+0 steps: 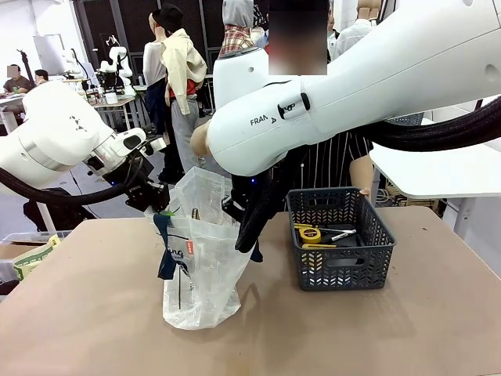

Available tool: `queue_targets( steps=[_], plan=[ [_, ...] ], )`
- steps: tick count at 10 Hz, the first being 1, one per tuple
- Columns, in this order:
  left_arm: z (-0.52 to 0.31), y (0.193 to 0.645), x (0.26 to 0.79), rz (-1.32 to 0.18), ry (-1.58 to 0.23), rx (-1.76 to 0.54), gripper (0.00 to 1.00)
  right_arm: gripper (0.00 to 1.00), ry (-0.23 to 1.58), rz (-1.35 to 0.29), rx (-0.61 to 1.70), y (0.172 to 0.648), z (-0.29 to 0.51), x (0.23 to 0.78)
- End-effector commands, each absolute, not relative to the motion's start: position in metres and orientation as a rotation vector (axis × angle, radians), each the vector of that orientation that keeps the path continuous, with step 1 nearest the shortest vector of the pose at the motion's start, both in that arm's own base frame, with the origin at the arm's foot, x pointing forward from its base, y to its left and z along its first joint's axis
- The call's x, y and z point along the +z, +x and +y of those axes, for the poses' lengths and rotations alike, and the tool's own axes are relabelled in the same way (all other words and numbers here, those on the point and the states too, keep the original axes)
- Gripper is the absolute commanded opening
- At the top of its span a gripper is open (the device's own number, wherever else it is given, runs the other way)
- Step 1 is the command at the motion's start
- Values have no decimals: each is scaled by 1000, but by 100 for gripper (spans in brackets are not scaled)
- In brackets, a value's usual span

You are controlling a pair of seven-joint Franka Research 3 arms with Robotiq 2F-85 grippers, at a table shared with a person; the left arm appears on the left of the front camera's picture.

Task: Transfer purchased items from the store into the shopping bag.
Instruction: Move the Reusable shopping bag to the right side of the table.

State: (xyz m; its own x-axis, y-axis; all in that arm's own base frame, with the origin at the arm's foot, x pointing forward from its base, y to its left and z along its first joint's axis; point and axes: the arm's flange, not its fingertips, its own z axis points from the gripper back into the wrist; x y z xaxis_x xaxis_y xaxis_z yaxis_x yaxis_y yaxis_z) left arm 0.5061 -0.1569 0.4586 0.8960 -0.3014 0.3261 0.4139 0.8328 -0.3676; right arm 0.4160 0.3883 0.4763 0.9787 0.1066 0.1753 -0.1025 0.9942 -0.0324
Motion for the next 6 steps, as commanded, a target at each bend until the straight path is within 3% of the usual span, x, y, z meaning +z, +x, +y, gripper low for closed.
queue_targets(
  steps=[1,6],
  plan=[
    [-156,504,459,-264,-449,-379,0,0,-23,-179,106,415,388,475],
    [-156,504,459,-264,-449,-379,0,0,-23,-179,106,415,388,475]
  ],
)
